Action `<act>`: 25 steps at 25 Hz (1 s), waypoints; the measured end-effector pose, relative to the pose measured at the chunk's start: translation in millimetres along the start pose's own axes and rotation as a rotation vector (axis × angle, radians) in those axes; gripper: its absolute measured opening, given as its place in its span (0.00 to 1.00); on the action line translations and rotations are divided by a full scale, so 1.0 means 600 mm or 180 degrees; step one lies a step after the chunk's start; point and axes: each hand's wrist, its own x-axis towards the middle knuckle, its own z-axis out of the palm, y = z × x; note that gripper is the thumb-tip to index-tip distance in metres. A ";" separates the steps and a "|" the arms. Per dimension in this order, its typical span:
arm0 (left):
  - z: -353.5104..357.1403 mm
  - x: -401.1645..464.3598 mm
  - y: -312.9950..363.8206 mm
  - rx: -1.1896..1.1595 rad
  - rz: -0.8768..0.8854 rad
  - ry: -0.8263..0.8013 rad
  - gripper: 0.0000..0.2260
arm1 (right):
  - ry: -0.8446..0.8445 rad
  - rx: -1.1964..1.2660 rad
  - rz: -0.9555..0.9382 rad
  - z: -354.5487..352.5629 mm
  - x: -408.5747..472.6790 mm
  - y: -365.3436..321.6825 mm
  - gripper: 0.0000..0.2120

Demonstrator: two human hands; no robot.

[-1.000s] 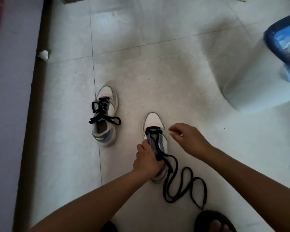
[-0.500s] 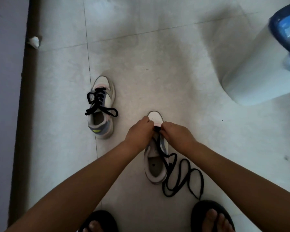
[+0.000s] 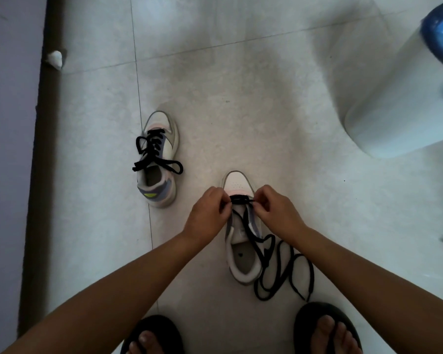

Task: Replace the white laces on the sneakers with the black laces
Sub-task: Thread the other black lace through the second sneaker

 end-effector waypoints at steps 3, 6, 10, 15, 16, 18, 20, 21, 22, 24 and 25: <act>-0.001 -0.019 0.000 -0.0719 -0.1065 0.0198 0.07 | 0.0122 0.0474 0.0498 -0.006 -0.020 -0.008 0.08; 0.020 -0.069 0.020 -0.0940 -0.1737 -0.0573 0.32 | -0.0483 -0.0006 0.0739 0.015 -0.061 -0.028 0.25; 0.054 -0.122 0.056 -0.0248 -0.1472 -0.1056 0.53 | -0.1201 -0.0666 0.0958 0.026 -0.095 -0.039 0.37; 0.072 -0.118 0.102 0.0014 -0.1682 -0.0565 0.54 | -0.1046 -0.2189 0.0858 0.000 -0.113 -0.071 0.09; 0.071 -0.111 0.108 -0.0069 -0.1775 -0.0527 0.54 | -0.0955 -0.2282 0.0825 -0.013 -0.113 -0.077 0.09; 0.071 -0.094 0.113 -0.0161 -0.2007 -0.0558 0.54 | -0.0753 -0.2188 0.0749 -0.036 -0.116 -0.084 0.07; 0.080 -0.083 0.120 -0.0290 -0.2404 -0.0546 0.50 | -0.0746 -0.1704 0.0720 -0.047 -0.120 -0.094 0.09; 0.089 -0.076 0.128 -0.0421 -0.2650 -0.0530 0.46 | -0.0764 -0.1308 0.0774 -0.048 -0.121 -0.096 0.12; 0.098 -0.071 0.136 -0.0553 -0.2881 -0.0497 0.42 | -0.0767 -0.0840 0.0887 -0.050 -0.122 -0.099 0.16; 0.113 -0.068 0.149 -0.0459 -0.2961 -0.0260 0.33 | -0.0706 0.0256 0.1237 -0.056 -0.126 -0.106 0.19; 0.122 -0.064 0.152 -0.0247 -0.2818 -0.0181 0.28 | -0.0699 0.0727 0.1418 -0.061 -0.128 -0.108 0.19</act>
